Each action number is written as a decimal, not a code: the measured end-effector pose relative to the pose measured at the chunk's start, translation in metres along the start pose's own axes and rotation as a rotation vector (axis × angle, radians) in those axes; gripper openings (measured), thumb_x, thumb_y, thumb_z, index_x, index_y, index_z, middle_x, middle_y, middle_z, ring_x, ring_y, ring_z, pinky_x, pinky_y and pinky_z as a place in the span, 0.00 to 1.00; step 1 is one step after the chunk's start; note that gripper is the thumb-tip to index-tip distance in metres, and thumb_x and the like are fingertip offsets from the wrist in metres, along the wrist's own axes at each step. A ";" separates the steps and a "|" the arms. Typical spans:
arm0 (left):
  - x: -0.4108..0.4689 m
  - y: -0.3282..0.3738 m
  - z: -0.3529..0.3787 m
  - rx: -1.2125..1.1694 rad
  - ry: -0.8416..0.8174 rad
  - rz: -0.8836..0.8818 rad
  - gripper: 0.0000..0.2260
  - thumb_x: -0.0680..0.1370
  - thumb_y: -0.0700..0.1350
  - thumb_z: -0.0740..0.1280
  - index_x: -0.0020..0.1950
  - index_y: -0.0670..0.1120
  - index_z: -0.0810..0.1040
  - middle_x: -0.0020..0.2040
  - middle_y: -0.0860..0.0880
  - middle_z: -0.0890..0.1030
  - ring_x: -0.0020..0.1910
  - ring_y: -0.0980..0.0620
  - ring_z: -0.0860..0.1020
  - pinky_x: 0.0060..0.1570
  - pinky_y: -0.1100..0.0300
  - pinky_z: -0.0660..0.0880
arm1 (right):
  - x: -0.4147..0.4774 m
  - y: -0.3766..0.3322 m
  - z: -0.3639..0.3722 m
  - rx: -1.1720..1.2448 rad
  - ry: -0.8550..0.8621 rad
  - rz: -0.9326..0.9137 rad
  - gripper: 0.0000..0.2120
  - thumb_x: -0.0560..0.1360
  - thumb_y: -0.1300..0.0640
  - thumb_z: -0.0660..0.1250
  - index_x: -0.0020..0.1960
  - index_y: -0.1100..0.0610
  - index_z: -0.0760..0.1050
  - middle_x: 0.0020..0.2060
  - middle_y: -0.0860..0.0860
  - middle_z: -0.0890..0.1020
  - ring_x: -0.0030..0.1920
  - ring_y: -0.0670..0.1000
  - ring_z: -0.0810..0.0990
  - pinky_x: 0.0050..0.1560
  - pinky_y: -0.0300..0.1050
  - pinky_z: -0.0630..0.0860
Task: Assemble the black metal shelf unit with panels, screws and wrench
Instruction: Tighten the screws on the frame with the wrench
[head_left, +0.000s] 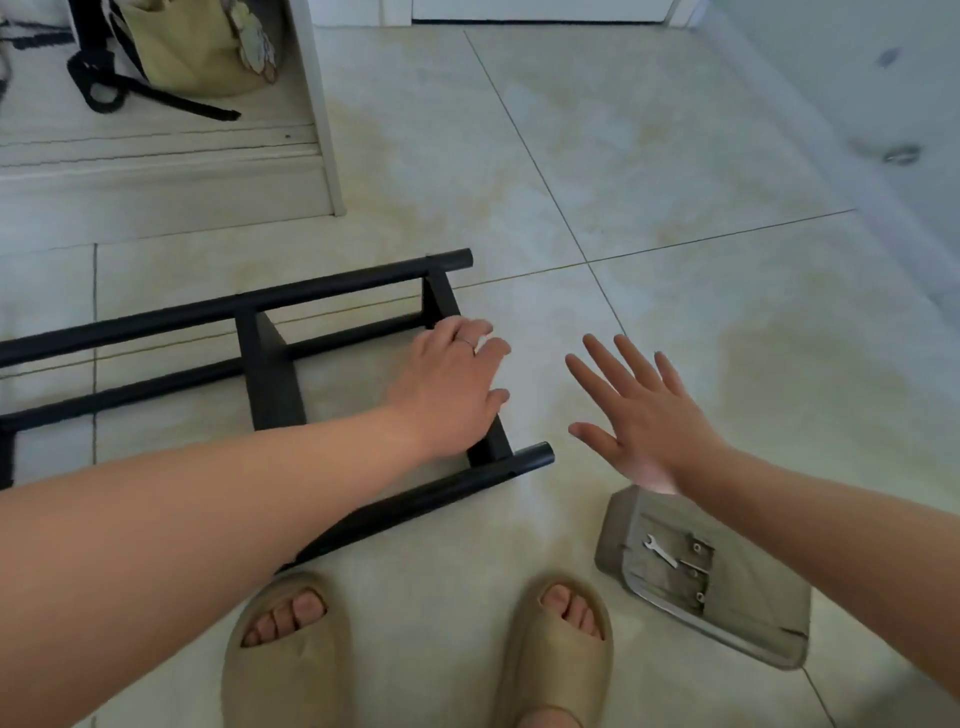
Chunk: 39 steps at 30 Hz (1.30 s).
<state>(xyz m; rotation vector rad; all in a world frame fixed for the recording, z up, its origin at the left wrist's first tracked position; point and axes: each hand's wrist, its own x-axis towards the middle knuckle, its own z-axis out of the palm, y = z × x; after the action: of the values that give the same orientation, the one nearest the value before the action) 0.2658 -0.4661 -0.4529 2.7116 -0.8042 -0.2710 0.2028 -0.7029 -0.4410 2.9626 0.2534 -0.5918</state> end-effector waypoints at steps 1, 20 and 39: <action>-0.003 0.017 0.008 0.004 -0.022 0.074 0.22 0.81 0.54 0.61 0.75 0.51 0.65 0.78 0.49 0.60 0.77 0.46 0.54 0.73 0.50 0.54 | -0.016 0.012 0.007 0.015 -0.019 0.019 0.41 0.71 0.29 0.30 0.81 0.43 0.35 0.78 0.43 0.33 0.81 0.54 0.35 0.79 0.59 0.40; -0.011 0.135 0.142 0.145 -0.308 0.755 0.16 0.77 0.58 0.65 0.53 0.47 0.80 0.68 0.46 0.75 0.78 0.43 0.59 0.73 0.34 0.52 | -0.107 0.108 0.177 0.323 -0.347 0.294 0.16 0.82 0.54 0.60 0.69 0.54 0.70 0.63 0.53 0.76 0.62 0.59 0.76 0.56 0.52 0.76; -0.015 0.125 0.160 0.070 -0.154 0.790 0.15 0.76 0.60 0.66 0.45 0.48 0.80 0.62 0.48 0.80 0.74 0.43 0.66 0.69 0.34 0.62 | -0.091 0.106 0.205 0.103 -0.381 0.258 0.07 0.81 0.58 0.61 0.59 0.56 0.73 0.57 0.54 0.77 0.56 0.57 0.77 0.43 0.48 0.69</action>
<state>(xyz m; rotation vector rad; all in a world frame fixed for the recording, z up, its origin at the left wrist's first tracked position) 0.1492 -0.5946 -0.5592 2.2138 -1.8535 -0.2646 0.0638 -0.8483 -0.5856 2.8275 -0.1955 -1.1337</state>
